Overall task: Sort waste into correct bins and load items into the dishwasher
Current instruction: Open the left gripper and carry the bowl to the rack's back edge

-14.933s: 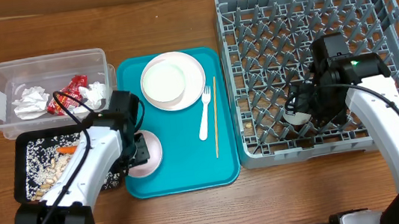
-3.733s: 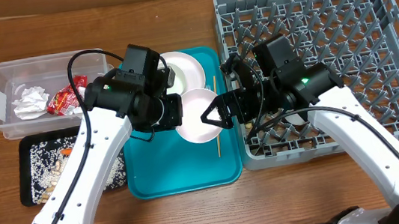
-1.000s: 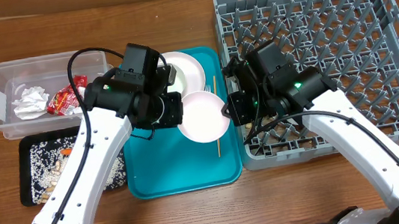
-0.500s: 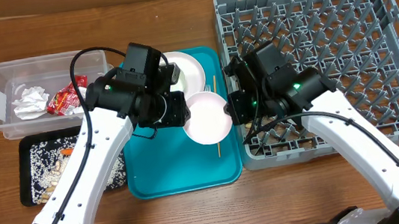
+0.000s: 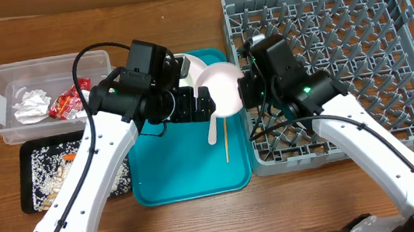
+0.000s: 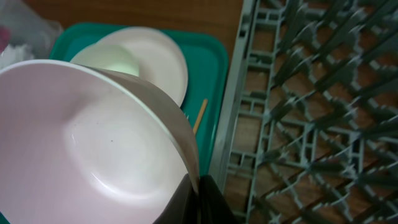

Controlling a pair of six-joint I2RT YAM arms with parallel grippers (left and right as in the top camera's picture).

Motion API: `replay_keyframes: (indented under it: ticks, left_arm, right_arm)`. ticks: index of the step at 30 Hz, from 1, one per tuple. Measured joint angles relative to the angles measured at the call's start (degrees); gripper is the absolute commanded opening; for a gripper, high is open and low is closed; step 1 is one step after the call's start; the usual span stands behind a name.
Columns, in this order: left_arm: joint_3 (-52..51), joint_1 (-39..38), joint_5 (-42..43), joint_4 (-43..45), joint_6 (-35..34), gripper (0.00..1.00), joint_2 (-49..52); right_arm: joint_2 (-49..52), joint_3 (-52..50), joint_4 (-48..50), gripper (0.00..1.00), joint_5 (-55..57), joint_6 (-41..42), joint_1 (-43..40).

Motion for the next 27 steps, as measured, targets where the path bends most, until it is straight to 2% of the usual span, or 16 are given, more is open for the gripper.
replay_keyframes:
  ticks: [8, 16, 20, 27]
  left_arm:
    - [0.0, 0.0, 0.0, 0.0, 0.0, 1.0, 0.0]
    - [0.0, 0.0, -0.07, 0.0, 0.0, 1.0, 0.0]
    - [0.0, 0.0, -0.09, 0.0, 0.0, 1.0, 0.0]
    - [0.02, 0.0, -0.24, 0.0, 0.0, 1.0, 0.0]
  right_arm:
    - [0.0, 0.0, 10.58, 0.04, 10.67, -3.96, 0.04]
    - [0.02, 0.0, 20.09, 0.04, 20.46, -13.62, -3.43]
    - [2.01, 0.0, 26.75, 0.04, 22.82, -21.11, -6.84]
    - [12.94, 0.0, 41.94, 0.04, 32.61, -40.96, -9.14]
